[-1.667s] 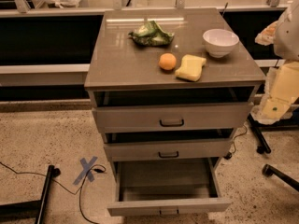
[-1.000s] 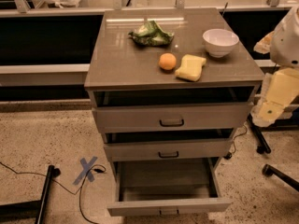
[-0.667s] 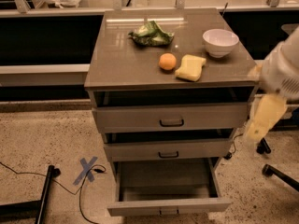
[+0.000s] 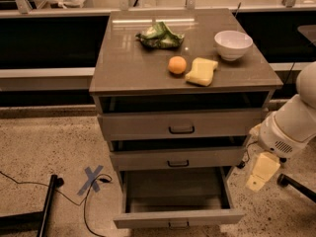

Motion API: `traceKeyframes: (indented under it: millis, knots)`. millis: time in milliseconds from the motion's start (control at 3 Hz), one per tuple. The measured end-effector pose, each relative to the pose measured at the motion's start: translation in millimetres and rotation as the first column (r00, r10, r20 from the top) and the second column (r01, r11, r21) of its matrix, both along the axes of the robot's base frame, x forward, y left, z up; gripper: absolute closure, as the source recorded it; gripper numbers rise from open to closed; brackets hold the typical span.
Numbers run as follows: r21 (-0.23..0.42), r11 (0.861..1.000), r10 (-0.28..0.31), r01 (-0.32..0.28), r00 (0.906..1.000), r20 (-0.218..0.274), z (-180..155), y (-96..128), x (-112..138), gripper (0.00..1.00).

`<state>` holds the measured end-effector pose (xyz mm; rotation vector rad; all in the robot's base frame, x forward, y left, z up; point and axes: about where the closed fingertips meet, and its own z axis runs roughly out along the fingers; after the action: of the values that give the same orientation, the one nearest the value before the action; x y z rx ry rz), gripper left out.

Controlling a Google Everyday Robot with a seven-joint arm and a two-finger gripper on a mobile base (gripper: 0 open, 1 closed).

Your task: Close bottom drawer

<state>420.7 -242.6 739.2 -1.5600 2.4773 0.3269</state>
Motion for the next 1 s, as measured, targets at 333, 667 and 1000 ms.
traceKeyframes:
  millis: [333,667,1000]
  knots:
    - [0.010,1.000,-0.008,0.009,0.9991,-0.042,-14.1,-1.2,0.5,0.00]
    - [0.160,0.985,-0.042,0.067,0.9864,-0.159,-94.1,7.8,-31.0,0.00]
    - [0.354,0.924,-0.062,0.145,0.9695,-0.237,-173.6,17.9,-64.7,0.00]
